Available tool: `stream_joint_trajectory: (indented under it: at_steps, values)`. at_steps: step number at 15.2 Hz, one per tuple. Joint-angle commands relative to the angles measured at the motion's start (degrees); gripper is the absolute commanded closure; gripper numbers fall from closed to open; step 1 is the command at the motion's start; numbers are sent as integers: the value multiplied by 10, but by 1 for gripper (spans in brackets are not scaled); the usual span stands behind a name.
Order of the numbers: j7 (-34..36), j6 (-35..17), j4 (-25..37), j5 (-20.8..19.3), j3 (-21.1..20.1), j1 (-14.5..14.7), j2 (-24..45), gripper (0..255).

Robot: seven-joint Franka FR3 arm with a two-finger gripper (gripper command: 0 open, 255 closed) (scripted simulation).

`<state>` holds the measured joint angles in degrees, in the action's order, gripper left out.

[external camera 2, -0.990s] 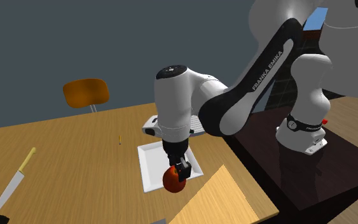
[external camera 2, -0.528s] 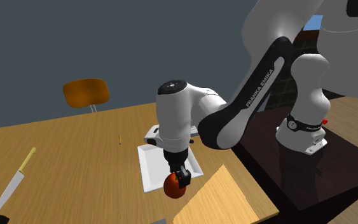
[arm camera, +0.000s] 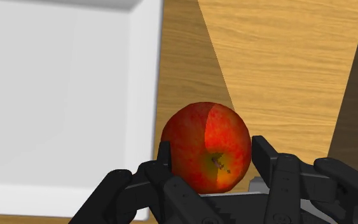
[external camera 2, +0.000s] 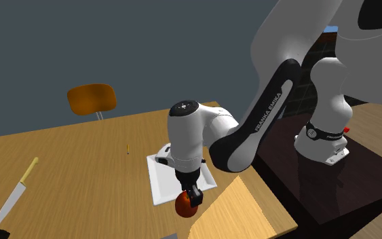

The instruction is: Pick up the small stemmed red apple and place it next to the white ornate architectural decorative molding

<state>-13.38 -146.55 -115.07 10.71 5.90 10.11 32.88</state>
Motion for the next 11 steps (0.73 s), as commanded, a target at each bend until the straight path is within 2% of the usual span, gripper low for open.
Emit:
stream_joint_trajectory:
  at_steps: [1, 6, 7, 11]
  values:
    - [0, -2, 1, 0, 0, 0, 2, 255]
    - [0, -2, 1, 0, 0, 0, 2, 255]
    - [0, -2, 1, 0, 0, 0, 2, 0]
    - [0, -2, 1, 0, 0, 0, 2, 0]
